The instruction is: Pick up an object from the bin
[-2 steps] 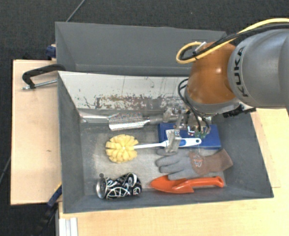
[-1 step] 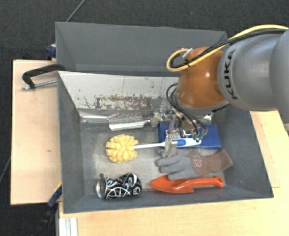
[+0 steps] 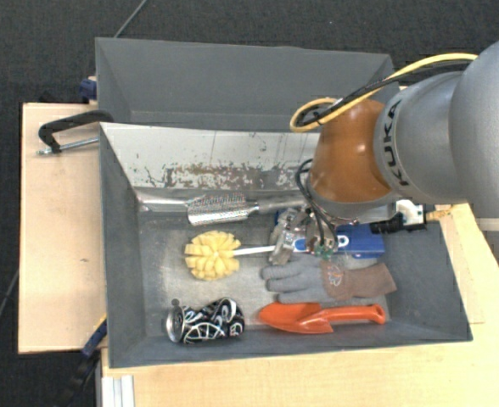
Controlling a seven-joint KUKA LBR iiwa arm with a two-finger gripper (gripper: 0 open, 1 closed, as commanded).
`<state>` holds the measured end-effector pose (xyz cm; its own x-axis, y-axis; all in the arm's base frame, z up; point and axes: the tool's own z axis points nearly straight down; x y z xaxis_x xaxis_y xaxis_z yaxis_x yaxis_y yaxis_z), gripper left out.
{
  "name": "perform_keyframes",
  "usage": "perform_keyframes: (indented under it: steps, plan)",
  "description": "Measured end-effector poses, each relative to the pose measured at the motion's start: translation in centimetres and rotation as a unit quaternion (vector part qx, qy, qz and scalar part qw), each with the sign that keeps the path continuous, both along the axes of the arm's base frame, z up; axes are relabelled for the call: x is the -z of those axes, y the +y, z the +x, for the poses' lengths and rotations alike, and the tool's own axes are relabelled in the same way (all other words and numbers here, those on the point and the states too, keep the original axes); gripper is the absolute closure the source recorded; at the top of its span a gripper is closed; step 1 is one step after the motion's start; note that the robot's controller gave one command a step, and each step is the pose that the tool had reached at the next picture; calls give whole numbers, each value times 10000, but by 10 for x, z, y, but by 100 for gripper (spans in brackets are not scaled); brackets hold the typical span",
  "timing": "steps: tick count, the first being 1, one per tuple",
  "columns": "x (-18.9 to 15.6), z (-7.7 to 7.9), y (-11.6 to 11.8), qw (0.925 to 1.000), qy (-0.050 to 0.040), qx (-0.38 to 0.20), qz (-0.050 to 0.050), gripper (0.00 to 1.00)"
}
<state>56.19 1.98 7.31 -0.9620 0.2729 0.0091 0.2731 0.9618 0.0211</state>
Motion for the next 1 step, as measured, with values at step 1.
perform_keyframes:
  steps: [1]
  plan:
    - [1,-1,-1,10000,-22,47,11,100]
